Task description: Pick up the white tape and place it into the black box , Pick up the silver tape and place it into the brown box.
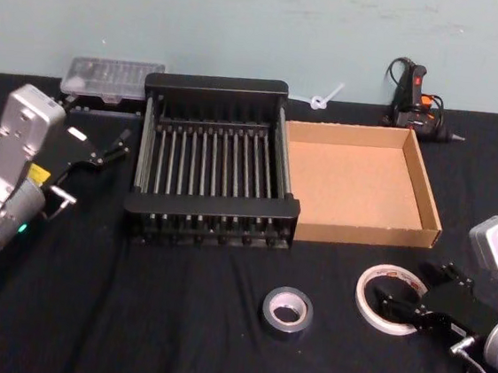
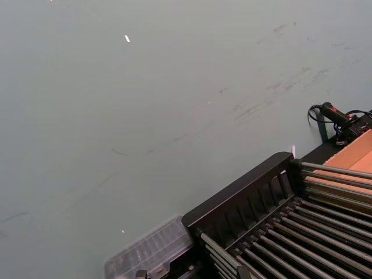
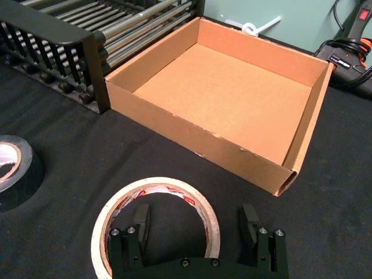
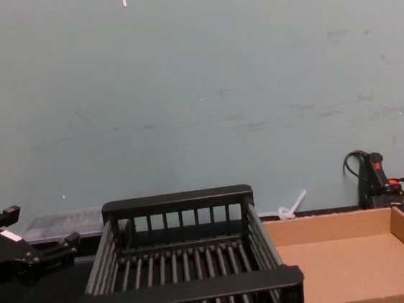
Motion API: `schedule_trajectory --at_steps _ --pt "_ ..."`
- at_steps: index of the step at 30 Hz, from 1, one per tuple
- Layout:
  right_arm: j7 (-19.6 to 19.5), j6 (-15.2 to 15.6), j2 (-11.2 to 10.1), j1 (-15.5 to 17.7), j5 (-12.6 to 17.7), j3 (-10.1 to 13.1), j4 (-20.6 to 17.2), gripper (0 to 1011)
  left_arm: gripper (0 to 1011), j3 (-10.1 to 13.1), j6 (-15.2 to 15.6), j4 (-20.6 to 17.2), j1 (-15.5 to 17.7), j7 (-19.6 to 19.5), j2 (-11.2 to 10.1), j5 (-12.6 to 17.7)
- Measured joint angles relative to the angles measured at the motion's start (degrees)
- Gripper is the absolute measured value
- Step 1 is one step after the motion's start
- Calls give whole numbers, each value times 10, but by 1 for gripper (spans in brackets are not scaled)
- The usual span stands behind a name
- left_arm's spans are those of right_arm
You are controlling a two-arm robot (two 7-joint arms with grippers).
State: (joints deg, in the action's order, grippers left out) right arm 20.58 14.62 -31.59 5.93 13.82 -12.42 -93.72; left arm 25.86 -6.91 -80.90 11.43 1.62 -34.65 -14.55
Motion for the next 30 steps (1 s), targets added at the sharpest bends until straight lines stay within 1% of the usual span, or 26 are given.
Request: schedule_trajectory --at_steps 11,30 --pt "3 -4 4 1 9 6 1 1002 1001 0 0 0 0 0 0 0" --pt "8 5 2 -2 20 2 6 1002 1001 0 0 0 0 0 0 0"
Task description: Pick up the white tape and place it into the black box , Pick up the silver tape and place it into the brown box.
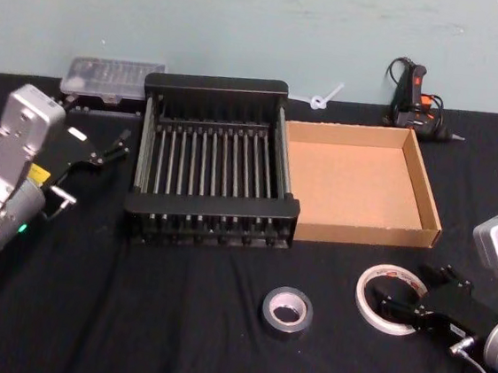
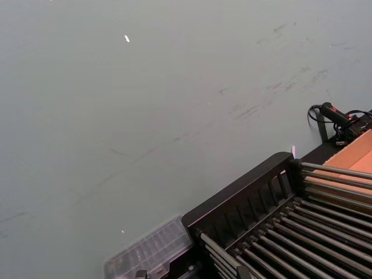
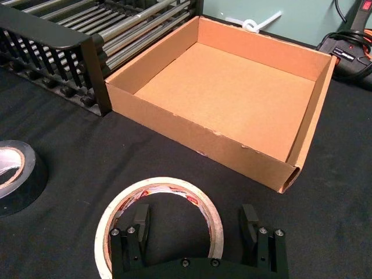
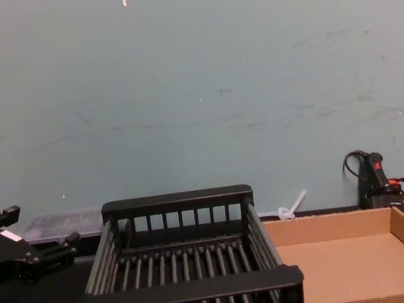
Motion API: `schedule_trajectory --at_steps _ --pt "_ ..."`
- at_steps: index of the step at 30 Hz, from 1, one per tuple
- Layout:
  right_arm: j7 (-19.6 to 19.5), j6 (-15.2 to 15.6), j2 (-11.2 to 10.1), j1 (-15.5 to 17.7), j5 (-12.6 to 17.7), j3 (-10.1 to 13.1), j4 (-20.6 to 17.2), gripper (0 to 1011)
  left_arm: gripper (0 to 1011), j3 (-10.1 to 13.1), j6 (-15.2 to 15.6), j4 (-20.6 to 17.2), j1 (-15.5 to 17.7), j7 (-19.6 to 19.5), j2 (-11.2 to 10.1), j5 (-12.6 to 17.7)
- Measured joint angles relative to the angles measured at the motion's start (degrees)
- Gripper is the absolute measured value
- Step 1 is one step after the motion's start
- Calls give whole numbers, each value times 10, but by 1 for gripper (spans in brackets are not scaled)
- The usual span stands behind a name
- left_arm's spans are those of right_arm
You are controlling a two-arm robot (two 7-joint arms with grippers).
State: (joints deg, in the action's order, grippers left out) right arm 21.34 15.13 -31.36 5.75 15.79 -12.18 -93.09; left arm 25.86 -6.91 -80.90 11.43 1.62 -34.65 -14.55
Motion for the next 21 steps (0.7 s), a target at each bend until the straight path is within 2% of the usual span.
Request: schedule_trajectory --at_steps 21 --pt "0 0 -1 0 2 -1 1 1002 1001 0 0 0 0 0 0 0"
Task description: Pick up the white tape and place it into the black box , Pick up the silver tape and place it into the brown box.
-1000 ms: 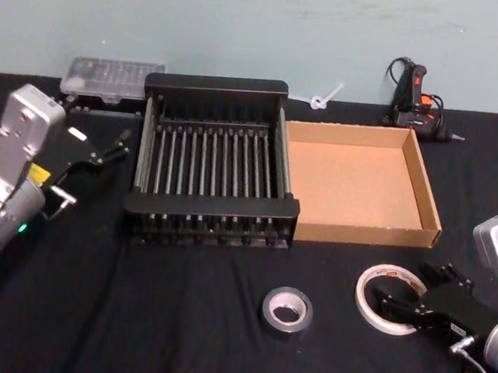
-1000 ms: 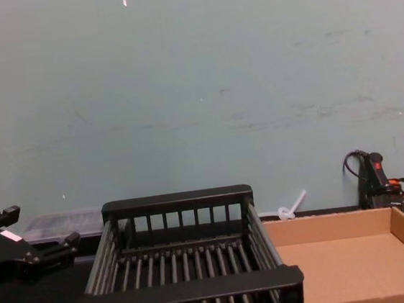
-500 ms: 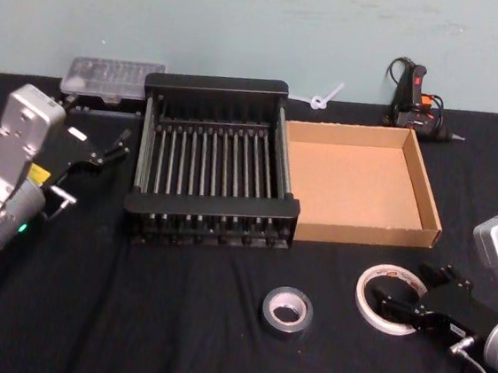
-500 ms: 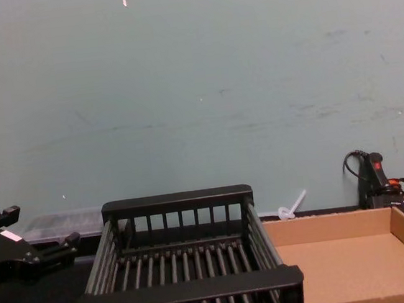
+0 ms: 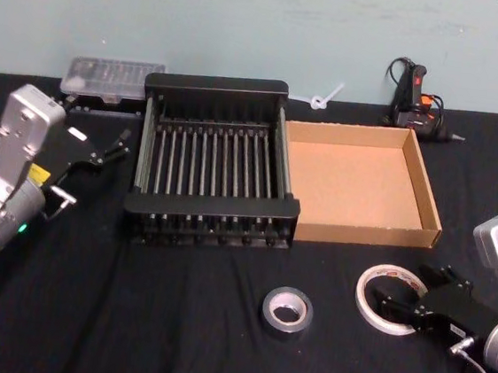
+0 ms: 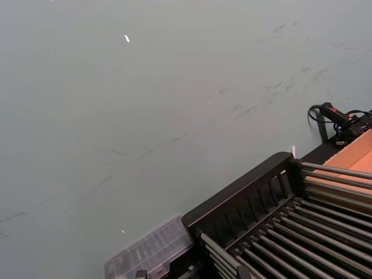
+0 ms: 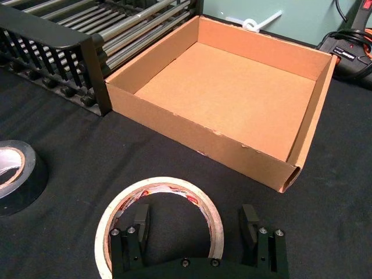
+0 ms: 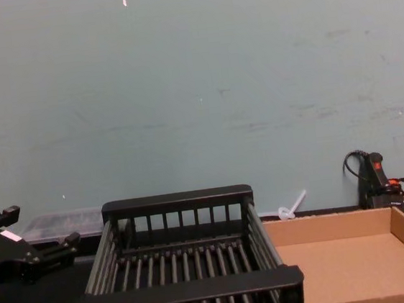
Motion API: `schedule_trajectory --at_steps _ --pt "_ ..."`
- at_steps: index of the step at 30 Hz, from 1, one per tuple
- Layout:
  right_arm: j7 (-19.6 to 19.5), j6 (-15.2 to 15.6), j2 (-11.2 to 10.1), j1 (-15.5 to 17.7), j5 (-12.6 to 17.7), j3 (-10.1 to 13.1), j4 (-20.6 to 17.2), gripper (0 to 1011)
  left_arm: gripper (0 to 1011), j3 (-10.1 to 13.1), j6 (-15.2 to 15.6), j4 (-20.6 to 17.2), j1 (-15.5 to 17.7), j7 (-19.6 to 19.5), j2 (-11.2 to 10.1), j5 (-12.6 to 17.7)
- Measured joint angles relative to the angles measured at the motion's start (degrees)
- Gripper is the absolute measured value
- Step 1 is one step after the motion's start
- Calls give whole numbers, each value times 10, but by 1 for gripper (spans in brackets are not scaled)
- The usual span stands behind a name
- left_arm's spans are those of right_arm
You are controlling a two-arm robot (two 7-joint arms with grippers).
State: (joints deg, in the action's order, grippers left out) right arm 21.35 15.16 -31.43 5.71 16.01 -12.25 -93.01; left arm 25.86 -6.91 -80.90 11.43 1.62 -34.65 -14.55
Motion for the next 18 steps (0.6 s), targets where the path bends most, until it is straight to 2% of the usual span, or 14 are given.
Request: schedule_trajectory --at_steps 3,9,12,14,15,17,18 --pt "0 0 0 0 0 0 0 979 1001 0 0 0 0 0 0 0" --pt "0 0 0 0 0 0 0 834 1001 0 0 0 0 0 0 0" --pt "0 0 0 0 0 0 0 735 1001 0 0 0 0 0 0 0" --pt "0 0 0 0 0 0 0 703 1001 0 0 0 0 0 0 0" --pt "0 0 0 0 0 0 0 646 1001 0 0 0 0 0 0 0" --pt "0 0 0 0 0 0 0 599 1002 0 0 0 0 0 0 0" --pt "0 0 0 0 0 0 0 536 1001 0 0 0 0 0 0 0"
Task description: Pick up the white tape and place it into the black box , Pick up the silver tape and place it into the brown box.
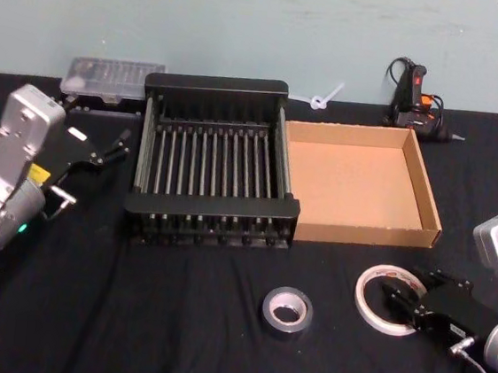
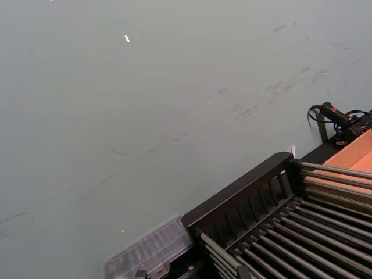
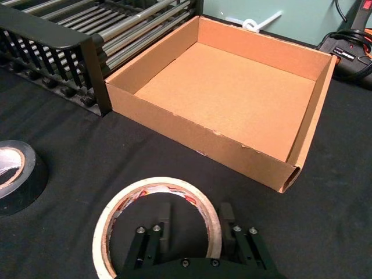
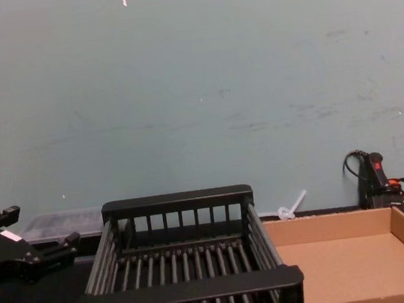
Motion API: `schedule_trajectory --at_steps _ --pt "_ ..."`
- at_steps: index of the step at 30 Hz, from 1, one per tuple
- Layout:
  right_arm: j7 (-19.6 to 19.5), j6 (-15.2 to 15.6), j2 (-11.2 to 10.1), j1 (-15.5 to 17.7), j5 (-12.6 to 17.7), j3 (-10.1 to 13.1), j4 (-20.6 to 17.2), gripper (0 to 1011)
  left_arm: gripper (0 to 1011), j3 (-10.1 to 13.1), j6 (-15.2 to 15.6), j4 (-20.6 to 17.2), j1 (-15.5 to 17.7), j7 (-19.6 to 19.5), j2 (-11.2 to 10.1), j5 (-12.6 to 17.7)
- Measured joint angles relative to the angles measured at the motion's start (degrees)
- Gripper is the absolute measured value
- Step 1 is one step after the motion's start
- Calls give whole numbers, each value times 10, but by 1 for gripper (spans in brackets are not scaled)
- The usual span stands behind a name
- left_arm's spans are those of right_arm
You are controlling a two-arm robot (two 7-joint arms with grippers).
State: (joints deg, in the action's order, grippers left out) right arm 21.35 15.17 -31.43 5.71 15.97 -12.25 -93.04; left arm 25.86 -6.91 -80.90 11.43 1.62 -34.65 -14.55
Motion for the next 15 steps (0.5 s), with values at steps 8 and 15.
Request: schedule_trajectory --at_steps 8,15 --pt "0 0 0 0 0 0 0 300 1001 0 0 0 0 0 0 0" --pt "0 0 0 0 0 0 0 97 1001 0 0 0 0 0 0 0"
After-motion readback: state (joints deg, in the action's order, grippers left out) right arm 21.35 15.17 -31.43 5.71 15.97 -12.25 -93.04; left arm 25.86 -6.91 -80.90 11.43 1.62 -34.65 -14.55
